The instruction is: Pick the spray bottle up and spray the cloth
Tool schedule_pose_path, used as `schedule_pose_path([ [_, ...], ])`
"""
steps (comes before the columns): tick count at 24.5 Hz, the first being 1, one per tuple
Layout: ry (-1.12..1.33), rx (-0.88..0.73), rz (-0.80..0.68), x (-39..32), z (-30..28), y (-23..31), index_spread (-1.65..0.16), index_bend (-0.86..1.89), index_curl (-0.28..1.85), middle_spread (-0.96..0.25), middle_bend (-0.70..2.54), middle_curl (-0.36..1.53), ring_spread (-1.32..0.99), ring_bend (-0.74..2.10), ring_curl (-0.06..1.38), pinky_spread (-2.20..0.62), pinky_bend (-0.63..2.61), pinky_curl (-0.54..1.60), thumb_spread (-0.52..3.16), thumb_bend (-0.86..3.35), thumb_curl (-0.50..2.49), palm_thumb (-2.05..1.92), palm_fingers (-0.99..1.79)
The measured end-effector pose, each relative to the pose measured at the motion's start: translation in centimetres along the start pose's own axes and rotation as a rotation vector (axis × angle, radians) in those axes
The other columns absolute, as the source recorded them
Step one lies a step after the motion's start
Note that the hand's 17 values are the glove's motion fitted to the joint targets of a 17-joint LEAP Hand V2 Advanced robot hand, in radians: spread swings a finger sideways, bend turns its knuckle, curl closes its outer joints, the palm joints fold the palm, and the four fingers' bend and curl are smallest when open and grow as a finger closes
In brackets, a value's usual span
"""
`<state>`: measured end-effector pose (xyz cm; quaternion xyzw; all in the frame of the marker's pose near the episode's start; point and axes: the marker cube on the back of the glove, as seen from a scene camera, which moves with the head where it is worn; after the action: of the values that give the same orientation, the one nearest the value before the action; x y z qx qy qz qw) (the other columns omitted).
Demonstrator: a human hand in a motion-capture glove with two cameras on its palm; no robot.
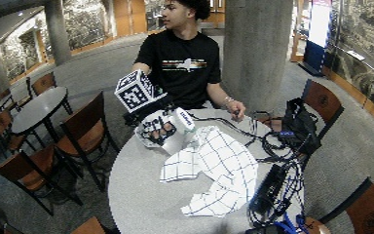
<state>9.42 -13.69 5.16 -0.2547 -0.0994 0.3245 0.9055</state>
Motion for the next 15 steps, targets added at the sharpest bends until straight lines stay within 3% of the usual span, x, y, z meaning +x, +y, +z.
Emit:
schedule_pose_path([
  [15,0.04,-0.002,-0.015,-1.0,0.2,-0.2,-0.17,0.16,0.53,-0.13,0.44,0.53,-0.1,0.37,0.41,0.04,0.29,0.37,0.3,-0.03,0.77,1.06,1.17],
])
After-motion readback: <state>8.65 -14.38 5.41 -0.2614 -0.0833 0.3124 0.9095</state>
